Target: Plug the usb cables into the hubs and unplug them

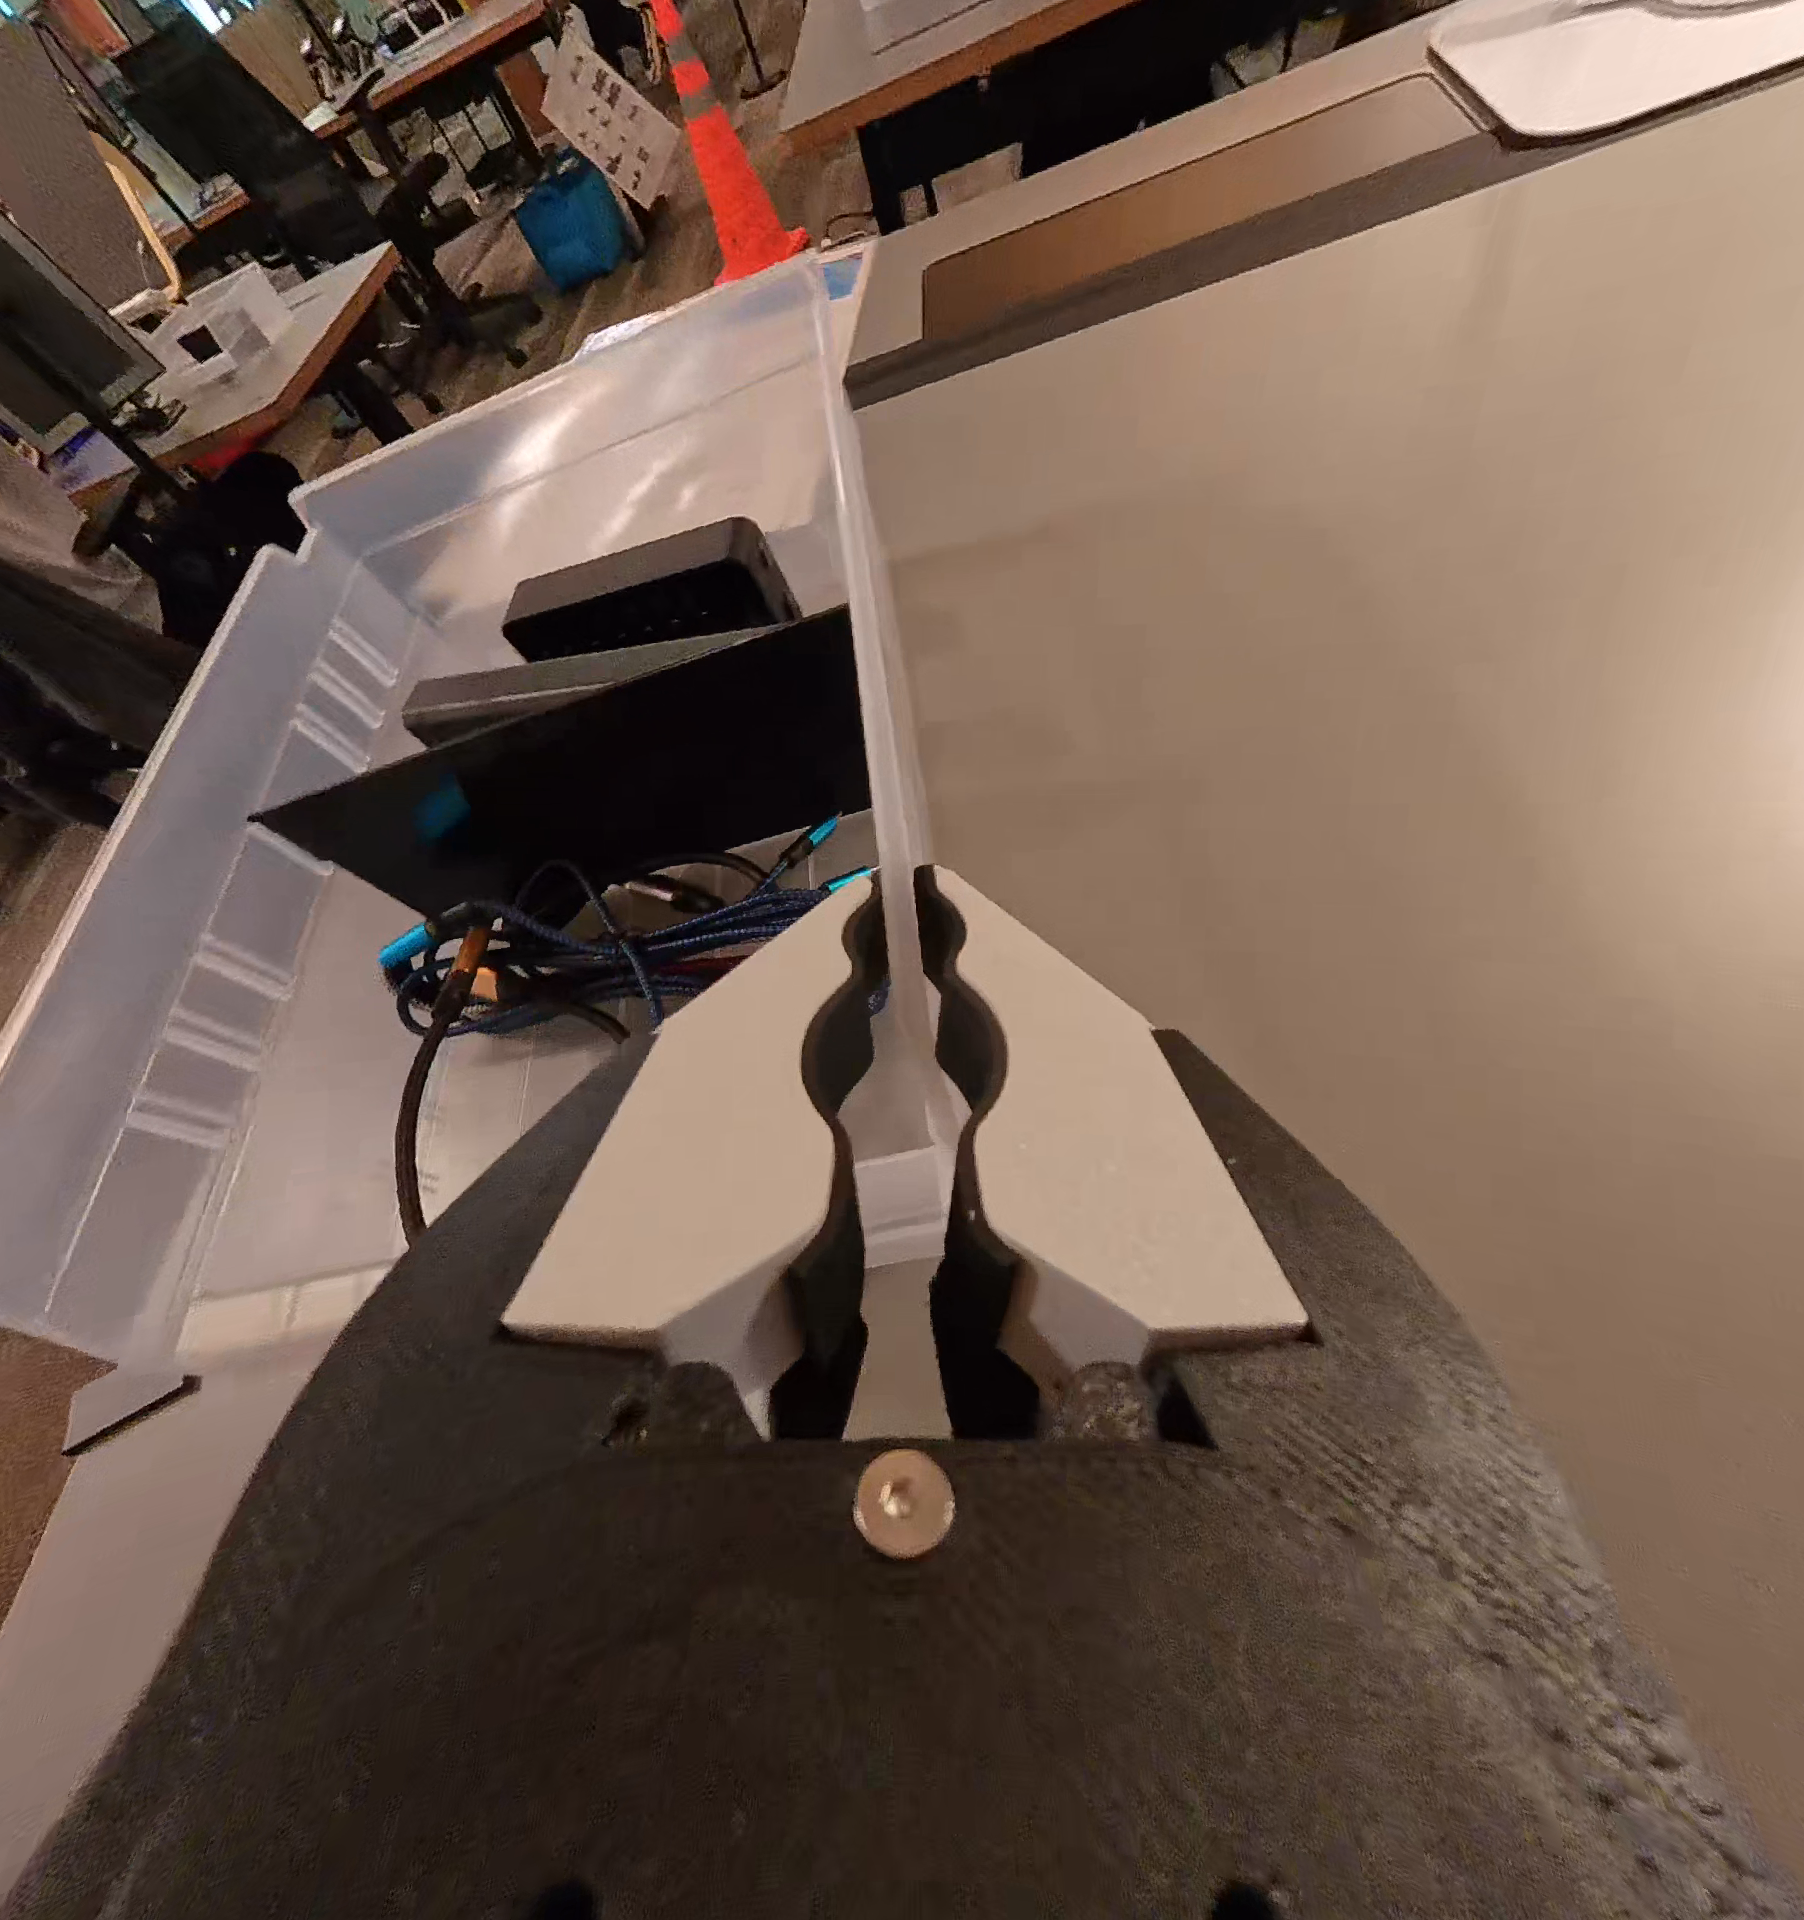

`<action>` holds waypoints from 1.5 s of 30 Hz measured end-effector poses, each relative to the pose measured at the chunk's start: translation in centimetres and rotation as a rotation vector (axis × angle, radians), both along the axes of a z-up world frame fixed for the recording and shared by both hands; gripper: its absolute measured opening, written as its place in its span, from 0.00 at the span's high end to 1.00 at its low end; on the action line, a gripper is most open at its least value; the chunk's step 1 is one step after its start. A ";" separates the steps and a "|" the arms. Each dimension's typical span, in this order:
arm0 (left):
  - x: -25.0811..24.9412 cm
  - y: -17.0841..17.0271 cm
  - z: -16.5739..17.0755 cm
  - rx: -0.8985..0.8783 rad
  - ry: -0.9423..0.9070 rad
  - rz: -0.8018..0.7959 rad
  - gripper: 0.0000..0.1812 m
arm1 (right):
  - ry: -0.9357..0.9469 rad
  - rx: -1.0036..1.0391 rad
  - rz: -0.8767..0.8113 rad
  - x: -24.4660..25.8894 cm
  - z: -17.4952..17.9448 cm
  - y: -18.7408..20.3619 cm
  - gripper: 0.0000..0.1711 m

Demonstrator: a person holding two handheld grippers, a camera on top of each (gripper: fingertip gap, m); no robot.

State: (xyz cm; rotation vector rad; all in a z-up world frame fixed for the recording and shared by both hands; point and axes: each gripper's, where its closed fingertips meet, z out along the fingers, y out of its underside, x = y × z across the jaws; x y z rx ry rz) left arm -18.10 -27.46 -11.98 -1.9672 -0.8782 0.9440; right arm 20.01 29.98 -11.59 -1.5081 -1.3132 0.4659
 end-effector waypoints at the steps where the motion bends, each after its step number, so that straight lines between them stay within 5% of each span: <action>1: -0.2 -0.4 0.0 0.011 -0.007 0.001 0.97 | -0.004 0.011 -0.007 0.0 0.0 0.7 0.96; 11: -1.8 -4.6 0.0 0.006 -0.028 0.025 0.96 | 0.014 -0.052 -0.043 -1.0 -0.1 4.9 0.98; 24: -2.7 -6.4 0.0 -0.038 0.002 0.059 0.95 | 0.048 -0.048 -0.180 0.4 -0.1 3.6 0.99; 45: -4.4 -8.5 0.0 -0.012 0.014 0.077 0.95 | 0.027 -0.053 -0.224 -0.1 -0.2 8.4 0.99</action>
